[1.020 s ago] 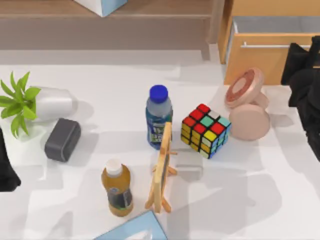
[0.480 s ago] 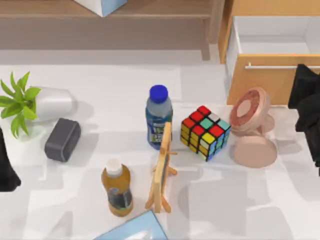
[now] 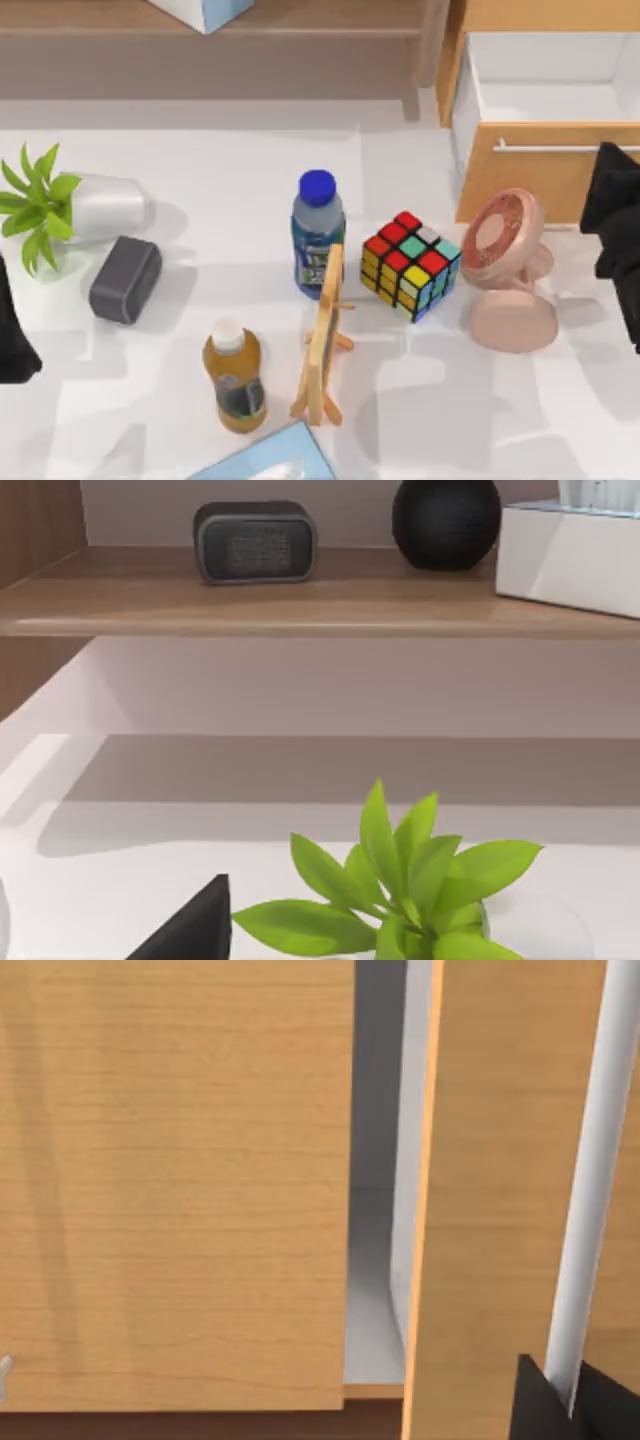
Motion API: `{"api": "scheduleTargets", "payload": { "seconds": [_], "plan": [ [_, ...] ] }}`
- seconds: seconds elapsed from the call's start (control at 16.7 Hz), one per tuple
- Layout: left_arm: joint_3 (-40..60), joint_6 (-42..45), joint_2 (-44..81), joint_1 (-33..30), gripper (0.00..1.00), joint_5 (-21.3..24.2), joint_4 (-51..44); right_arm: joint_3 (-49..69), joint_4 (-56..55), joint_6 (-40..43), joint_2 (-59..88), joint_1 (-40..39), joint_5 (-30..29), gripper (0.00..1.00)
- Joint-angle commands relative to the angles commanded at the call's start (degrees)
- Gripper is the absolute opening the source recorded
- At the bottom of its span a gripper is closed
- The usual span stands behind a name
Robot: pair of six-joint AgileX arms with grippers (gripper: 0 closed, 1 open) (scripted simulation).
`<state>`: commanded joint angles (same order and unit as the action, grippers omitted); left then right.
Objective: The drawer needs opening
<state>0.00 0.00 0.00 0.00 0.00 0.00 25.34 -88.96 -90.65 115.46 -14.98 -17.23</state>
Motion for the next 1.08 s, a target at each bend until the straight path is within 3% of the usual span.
{"api": "scheduleTargets", "payload": {
  "seconds": [0.3, 0.6, 1.08],
  "plan": [
    [0.0, 0.0, 0.0, 0.0, 1.0, 0.0, 0.0, -9.57, -6.03, -0.15, -2.62, -2.86, -2.6, 0.0],
    [0.0, 0.0, 0.0, 0.0, 1.0, 0.0, 0.0, -10.39, -6.69, -0.17, -2.91, -3.18, -2.86, 0.0],
    [0.0, 0.0, 0.0, 0.0, 1.0, 0.0, 0.0, -10.39, -6.69, -0.17, -2.91, -3.18, -2.86, 0.6]
  ]
}}
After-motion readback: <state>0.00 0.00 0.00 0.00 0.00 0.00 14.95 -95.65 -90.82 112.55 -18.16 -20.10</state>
